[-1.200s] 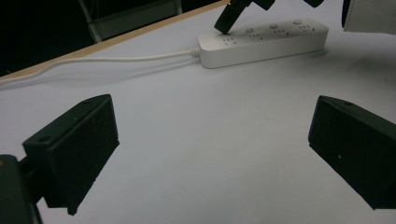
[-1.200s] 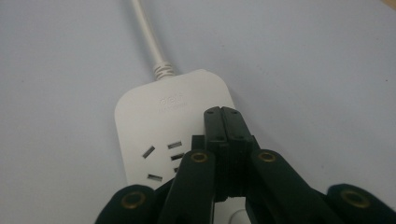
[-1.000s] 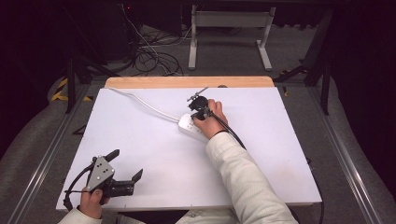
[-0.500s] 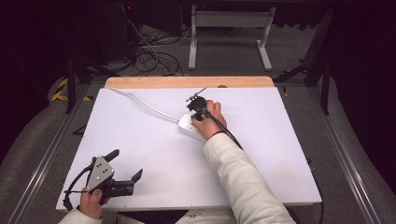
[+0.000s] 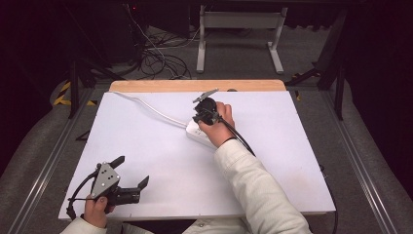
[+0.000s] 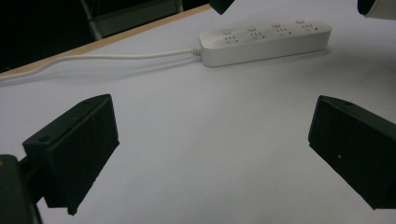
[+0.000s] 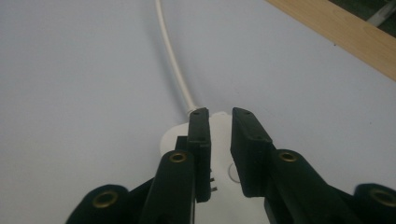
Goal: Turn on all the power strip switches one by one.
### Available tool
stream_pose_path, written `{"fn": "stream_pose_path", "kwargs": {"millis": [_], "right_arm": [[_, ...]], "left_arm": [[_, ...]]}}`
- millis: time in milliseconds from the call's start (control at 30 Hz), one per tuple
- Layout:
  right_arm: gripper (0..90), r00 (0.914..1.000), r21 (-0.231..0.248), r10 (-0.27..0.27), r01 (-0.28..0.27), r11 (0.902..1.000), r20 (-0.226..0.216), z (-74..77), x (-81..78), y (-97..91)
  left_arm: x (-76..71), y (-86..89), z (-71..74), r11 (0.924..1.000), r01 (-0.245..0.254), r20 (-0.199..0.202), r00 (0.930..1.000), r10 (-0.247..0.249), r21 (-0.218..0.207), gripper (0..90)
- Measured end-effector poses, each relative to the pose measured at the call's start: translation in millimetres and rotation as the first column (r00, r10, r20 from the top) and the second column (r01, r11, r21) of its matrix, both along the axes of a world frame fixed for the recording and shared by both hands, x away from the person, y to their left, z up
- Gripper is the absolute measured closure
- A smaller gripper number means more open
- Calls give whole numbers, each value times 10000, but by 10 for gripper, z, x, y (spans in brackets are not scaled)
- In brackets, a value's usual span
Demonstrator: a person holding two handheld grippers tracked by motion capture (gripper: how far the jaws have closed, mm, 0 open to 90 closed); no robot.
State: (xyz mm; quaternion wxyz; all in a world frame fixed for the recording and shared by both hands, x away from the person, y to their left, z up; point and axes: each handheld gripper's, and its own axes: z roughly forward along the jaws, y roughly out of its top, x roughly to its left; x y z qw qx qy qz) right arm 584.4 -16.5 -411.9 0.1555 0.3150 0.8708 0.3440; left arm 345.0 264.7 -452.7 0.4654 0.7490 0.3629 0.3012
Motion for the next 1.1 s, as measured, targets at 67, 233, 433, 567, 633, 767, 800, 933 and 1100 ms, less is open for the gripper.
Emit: {"fn": "stream_pose_path", "kwargs": {"millis": [67, 233, 433, 567, 633, 767, 800, 933, 1100], "right_arm": [[724, 10000, -98, 29, -29, 9999, 19, 37, -32, -13], [659, 9997, -9, 119, -119, 9999, 193, 105, -84, -33], [559, 9992, 241, 252, -259, 9994, 326, 160, -118, -56], [459, 9976, 355, 395, -416, 9985, 564, 201, -148, -91], [383, 9981, 524, 290, -319, 9981, 543, 225, -187, -111], [328, 9973, 727, 348, -395, 9966, 640, 294, -294, -181], [305, 9970, 817, 350, -407, 9958, 697, 315, -328, -209], [219, 9958, 1341, 440, -546, 9895, 803, 368, -460, -352], [160, 9955, 1952, 478, -630, 9787, 817, 396, -622, -565]], "left_arm": [[1, 1, 0, 10000, -12, -1, 10000, 12, 2, 20], [-4, 1, 3, 10000, 5, 9, 10000, -5, 41, 20], [-2, 4, 2, 10000, -13, -5, 10000, 13, -9, 20], [-6, 8, 4, 10000, 4, 8, 10000, -4, 45, 20], [-8, 9, 4, 10000, -27, 7, 10000, 27, -14, 20], [-9, 9, 6, 10000, -22, 52, 10000, 21, 40, 20], [-8, 10, 7, 10000, -30, 58, 10000, 29, 42, 20], [-8, 4, 5, 10000, -11, 25, 10000, 11, 48, 20], [-19, 6, 6, 9999, 86, 137, 9999, -85, -60, 20]]}}
